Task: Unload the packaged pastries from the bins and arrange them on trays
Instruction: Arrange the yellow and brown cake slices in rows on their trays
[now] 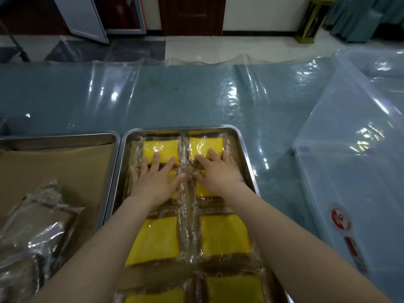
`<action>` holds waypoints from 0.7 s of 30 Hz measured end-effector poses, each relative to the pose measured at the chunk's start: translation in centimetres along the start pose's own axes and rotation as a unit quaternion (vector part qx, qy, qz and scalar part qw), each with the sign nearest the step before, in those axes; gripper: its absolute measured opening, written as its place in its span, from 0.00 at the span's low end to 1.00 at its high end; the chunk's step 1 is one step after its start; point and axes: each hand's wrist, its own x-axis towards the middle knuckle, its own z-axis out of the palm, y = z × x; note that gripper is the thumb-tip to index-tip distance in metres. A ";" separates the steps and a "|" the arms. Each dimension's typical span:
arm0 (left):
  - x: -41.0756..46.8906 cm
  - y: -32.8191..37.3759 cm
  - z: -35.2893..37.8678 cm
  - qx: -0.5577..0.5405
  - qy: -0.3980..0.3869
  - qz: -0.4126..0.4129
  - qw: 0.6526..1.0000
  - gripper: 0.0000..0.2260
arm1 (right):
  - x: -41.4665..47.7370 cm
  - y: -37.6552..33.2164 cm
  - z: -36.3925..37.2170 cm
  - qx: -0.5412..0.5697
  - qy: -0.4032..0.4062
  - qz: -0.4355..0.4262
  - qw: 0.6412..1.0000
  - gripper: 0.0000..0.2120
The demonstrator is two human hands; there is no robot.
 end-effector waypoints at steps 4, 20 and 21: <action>-0.8 -0.1 0.9 0.003 0.025 -0.017 1.000 0.37 | -0.2 0.7 0.2 -0.003 0.013 0.020 1.000 0.27; -8.1 -0.2 -0.7 -0.011 0.089 0.075 0.993 0.33 | -7.9 -2.6 0.4 0.138 0.045 -0.034 0.989 0.33; -9.5 -0.6 -0.6 -0.017 0.085 0.081 0.993 0.33 | -9.2 -3.2 0.8 0.144 0.041 -0.039 0.988 0.34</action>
